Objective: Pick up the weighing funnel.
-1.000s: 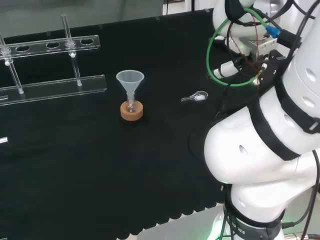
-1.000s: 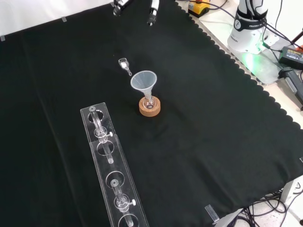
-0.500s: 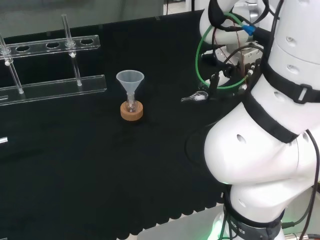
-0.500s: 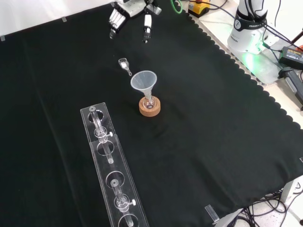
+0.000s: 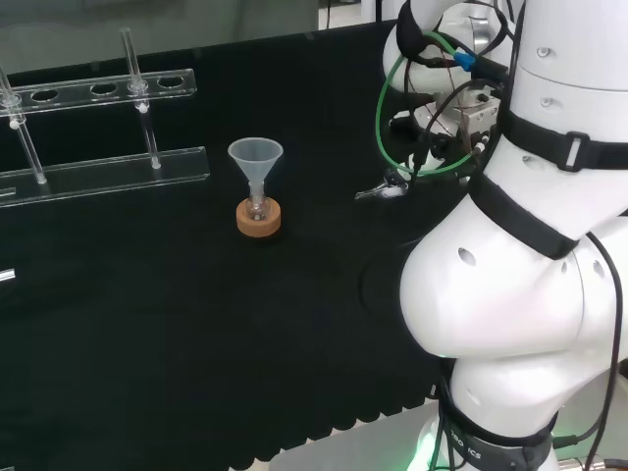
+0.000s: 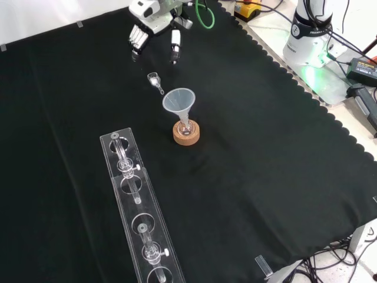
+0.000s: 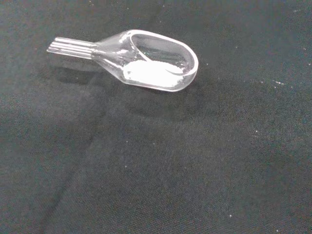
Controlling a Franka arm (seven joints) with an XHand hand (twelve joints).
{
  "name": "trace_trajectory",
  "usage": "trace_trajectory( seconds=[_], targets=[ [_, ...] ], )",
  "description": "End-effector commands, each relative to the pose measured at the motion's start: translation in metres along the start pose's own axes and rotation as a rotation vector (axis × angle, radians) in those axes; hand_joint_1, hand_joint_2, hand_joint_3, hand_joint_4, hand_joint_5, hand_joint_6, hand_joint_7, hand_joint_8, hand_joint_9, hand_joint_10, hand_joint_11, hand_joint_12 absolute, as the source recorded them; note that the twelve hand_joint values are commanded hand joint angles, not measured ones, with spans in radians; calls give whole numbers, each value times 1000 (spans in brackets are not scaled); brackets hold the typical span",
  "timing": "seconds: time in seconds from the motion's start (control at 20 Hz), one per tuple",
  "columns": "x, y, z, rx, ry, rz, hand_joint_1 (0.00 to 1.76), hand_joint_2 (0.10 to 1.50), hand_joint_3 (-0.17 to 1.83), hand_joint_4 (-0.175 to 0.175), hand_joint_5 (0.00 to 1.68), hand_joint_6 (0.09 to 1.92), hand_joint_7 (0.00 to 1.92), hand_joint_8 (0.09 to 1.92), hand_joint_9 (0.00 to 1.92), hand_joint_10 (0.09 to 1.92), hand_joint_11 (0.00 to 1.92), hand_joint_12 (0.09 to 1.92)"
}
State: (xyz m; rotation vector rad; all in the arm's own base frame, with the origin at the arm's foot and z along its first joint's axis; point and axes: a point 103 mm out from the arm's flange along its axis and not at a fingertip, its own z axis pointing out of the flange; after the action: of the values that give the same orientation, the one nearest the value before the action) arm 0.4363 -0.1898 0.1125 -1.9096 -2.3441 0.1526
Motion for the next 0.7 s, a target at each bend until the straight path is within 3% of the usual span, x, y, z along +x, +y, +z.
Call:
trace_trajectory(
  seconds=[0.05,0.7],
  targets=[
    [-5,11,19,7,35,-8,553,724,4,-49,533,605,528,792,608,765,594,1382],
    [-11,15,45,22,63,-8,551,726,4,-56,546,644,552,804,622,768,589,1383]
  ],
)
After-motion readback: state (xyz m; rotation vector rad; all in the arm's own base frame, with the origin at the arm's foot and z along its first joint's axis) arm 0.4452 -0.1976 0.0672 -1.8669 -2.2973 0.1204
